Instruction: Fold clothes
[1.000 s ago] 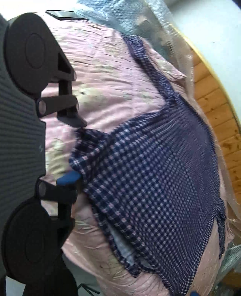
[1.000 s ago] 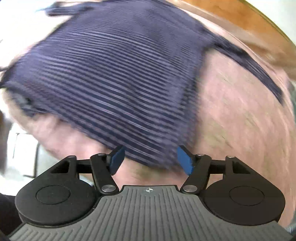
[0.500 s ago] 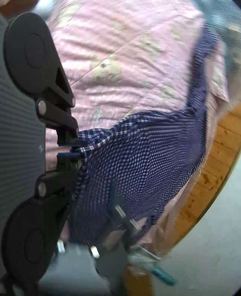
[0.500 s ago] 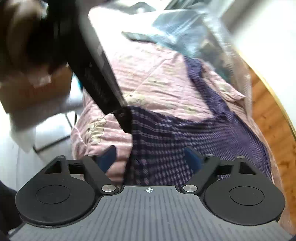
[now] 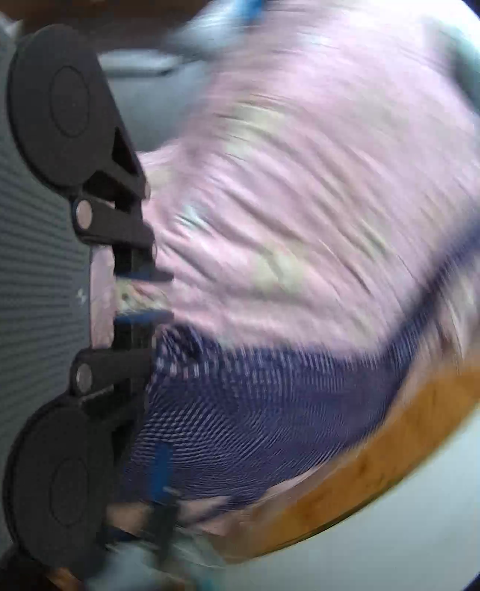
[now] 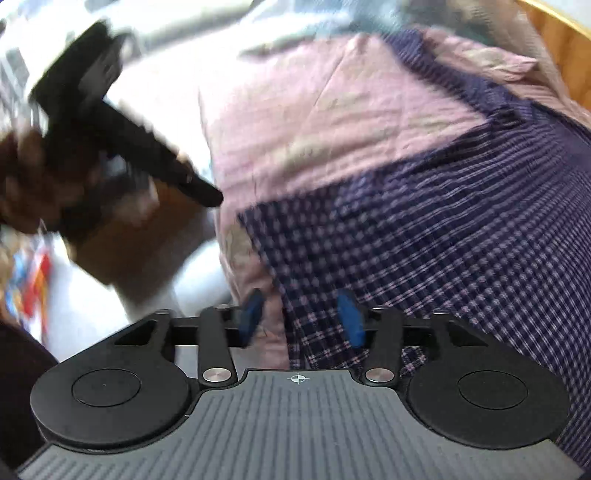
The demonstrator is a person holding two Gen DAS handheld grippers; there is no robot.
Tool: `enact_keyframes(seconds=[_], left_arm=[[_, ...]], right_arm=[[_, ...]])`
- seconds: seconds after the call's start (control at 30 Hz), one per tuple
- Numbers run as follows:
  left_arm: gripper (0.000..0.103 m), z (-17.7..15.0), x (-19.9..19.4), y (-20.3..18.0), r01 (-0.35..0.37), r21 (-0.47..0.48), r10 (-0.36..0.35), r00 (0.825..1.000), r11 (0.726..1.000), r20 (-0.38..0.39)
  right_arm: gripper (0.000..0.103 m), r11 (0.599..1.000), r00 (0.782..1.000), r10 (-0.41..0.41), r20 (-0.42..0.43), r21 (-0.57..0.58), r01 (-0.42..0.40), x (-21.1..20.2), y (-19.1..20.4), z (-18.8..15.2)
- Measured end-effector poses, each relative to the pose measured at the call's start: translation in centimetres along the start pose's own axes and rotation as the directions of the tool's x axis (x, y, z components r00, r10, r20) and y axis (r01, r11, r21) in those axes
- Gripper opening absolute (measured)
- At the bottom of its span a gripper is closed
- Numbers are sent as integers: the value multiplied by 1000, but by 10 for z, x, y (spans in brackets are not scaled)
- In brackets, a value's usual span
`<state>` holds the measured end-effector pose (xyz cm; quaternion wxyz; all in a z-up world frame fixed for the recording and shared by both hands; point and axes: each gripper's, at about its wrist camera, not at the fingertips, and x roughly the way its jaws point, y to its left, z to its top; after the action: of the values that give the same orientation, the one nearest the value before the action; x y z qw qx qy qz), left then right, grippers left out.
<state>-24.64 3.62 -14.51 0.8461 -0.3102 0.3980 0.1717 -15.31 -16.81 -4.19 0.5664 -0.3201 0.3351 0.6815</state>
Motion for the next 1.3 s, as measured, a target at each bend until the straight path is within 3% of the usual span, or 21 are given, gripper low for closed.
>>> enact_keyframes(seconds=[0.03,0.07,0.17,0.27,0.33,0.4,0.47,0.6,0.67,0.7,0.8,0.83,0.87,0.9,0.93,1.0,1.07,1.13,1.17,1.2,1.3], left_arm=[[46,0,-1,-19,-48,146,43,998,988,38],[49,-4,3,-36,-87,277,73,996,957,59],[51,-13,29,-76,-134,561,118,991,817,65],[51,-22,43,-85,-172,643,162,984,746,76],[51,-22,48,-84,-198,661,178,979,723,98],[52,-28,45,-81,-221,668,189,974,711,121],[52,-29,45,-80,-237,669,193,971,704,140],[53,-20,54,-91,-229,651,169,973,724,154],[53,-14,63,-93,-227,620,175,974,751,145],[51,-10,68,-91,-214,592,177,977,777,121],[4,8,74,-75,-105,419,133,990,902,-39],[3,15,67,-64,-35,298,62,995,954,-83],[3,18,55,-50,69,149,-53,993,986,-109],[3,18,45,-35,170,1,-169,979,985,-110],[2,14,39,-22,244,-124,-257,961,962,-105],[0,-3,42,-2,302,-286,-344,932,909,-110],[0,-22,57,14,302,-403,-379,917,864,-126],[1,-37,70,25,246,-469,-346,928,848,-140],[1,-42,70,28,236,-477,-334,934,846,-130],[1,-44,63,26,223,-447,-307,944,866,-123],[14,-34,29,-2,191,-219,-215,973,957,-89]], right_arm=[[66,1000,1000,-10,24,9,10,-4,-3,1],[67,1000,999,-19,42,15,18,-7,-6,3],[68,996,999,-36,19,-76,38,9,-1,9],[64,970,999,-40,-21,-241,34,32,18,14],[47,958,998,-45,-37,-286,33,41,21,20],[27,974,998,-65,-26,-219,58,37,10,30],[21,989,998,-66,13,-129,67,26,-5,38],[11,998,999,-9,47,63,6,14,-34,46],[8,991,998,1,62,132,-9,15,-46,48],[6,988,998,0,66,157,-11,15,-51,49],[4,978,997,24,78,204,-39,17,-63,51],[4,977,996,34,84,209,-51,17,-65,52],[4,975,995,51,91,212,-69,17,-67,52],[4,971,991,93,99,213,-112,17,-67,53],[4,965,985,135,106,213,-155,16,-67,53],[4,952,972,209,105,204,-227,19,-62,52],[8,941,963,261,71,201,-270,32,-51,43],[19,944,964,263,30,199,-263,48,-39,31],[38,945,965,261,13,199,-258,55,-34,25],[51,948,968,250,7,204,-246,54,-32,18],[51,939,971,237,23,251,-235,39,-36,0]])
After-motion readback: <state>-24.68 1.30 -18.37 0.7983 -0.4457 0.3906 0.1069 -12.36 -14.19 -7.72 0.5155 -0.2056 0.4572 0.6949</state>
